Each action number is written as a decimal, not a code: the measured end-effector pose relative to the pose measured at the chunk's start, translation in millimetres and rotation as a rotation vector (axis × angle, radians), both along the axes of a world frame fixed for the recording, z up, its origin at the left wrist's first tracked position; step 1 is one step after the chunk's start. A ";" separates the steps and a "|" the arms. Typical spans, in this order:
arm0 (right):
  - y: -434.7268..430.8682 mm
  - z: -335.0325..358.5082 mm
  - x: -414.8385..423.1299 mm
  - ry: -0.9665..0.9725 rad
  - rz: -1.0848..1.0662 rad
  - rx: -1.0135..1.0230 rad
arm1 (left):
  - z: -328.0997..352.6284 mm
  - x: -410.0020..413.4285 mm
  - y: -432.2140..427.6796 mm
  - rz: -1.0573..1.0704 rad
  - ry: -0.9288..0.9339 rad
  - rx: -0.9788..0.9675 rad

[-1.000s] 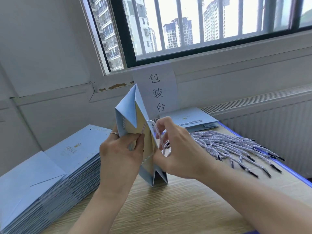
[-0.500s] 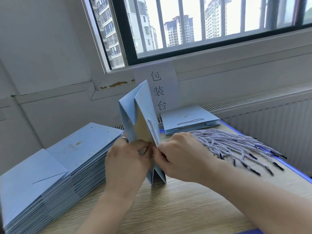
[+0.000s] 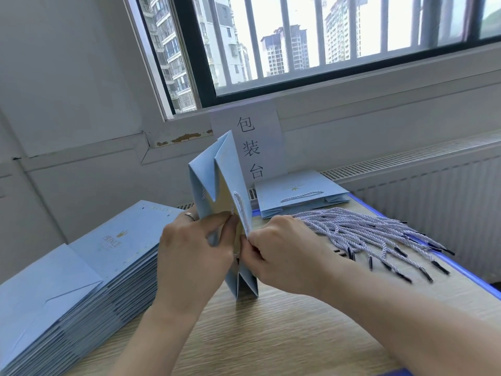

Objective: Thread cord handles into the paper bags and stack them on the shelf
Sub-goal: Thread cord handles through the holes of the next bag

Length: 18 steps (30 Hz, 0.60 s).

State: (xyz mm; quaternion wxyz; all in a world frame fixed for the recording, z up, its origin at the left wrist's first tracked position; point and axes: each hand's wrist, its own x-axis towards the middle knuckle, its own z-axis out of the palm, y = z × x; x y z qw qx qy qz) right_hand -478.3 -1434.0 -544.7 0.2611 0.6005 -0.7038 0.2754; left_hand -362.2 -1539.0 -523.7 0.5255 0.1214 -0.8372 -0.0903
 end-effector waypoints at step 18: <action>0.0 1.8 1.4 0.009 0.043 -0.001 | -14.1 1.5 -7.3 0.003 -0.032 0.027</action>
